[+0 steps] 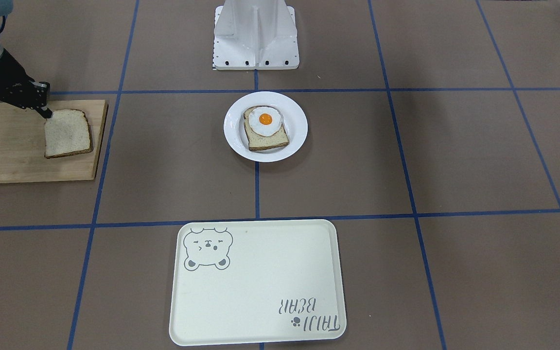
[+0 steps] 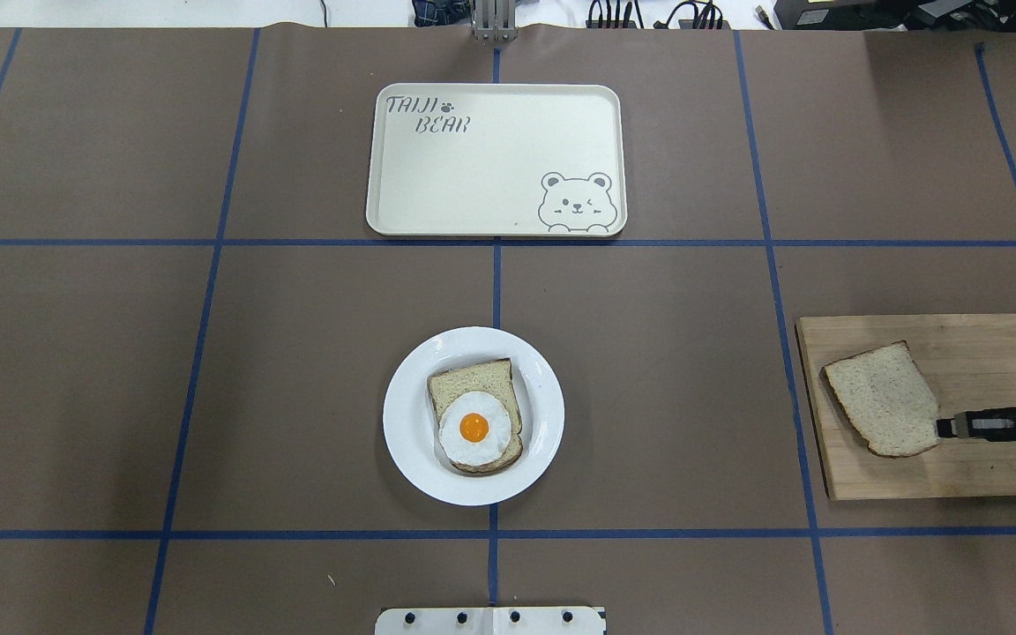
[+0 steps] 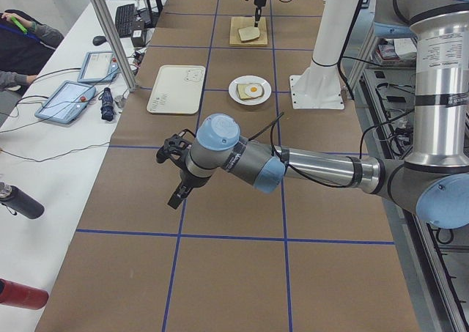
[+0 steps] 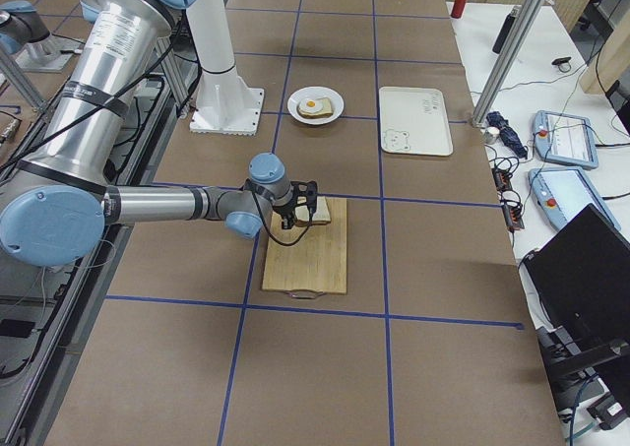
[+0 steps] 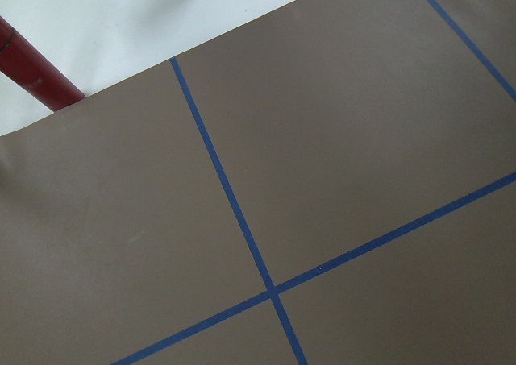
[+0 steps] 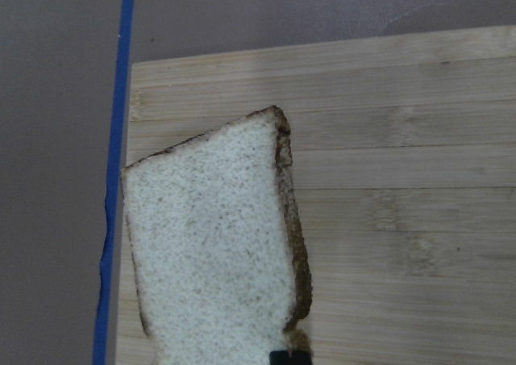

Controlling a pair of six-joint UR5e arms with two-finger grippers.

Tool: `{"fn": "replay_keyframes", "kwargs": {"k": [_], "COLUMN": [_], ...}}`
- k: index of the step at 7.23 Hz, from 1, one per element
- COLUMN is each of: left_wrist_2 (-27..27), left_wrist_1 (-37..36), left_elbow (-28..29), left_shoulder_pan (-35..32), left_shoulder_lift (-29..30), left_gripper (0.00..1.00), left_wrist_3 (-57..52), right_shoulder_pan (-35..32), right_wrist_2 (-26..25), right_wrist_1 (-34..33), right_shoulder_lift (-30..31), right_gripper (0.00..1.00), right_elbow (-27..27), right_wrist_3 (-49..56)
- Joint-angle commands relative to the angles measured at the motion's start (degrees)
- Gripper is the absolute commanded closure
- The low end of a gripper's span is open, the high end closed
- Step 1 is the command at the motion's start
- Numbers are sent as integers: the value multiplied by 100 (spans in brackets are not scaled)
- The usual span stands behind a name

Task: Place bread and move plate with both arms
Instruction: 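Close the right gripper on the edge of the bread slice, then lift the bread with the right gripper and carry it toward the plate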

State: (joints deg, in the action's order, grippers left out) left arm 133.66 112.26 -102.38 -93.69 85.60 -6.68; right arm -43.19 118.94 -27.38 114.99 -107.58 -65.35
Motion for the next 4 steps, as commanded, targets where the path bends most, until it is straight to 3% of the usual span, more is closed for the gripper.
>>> {"fn": "replay_keyframes", "kwargs": {"k": [1,4], "left_wrist_2": [2,2], "left_wrist_1": [6,6], "left_elbow": [-2,-28], "left_shoulder_pan": [0,0], "left_shoulder_lift": [0,0], "left_gripper": [2,2], "left_wrist_3": [0,0], "right_shoulder_pan": [-802,-1989], "right_wrist_2": [987,2412], "right_wrist_1": [521,532], "right_shoulder_lift": [-37,-721], "right_gripper": [100,100], "right_elbow": [132,158], "right_wrist_3": [101,5]}}
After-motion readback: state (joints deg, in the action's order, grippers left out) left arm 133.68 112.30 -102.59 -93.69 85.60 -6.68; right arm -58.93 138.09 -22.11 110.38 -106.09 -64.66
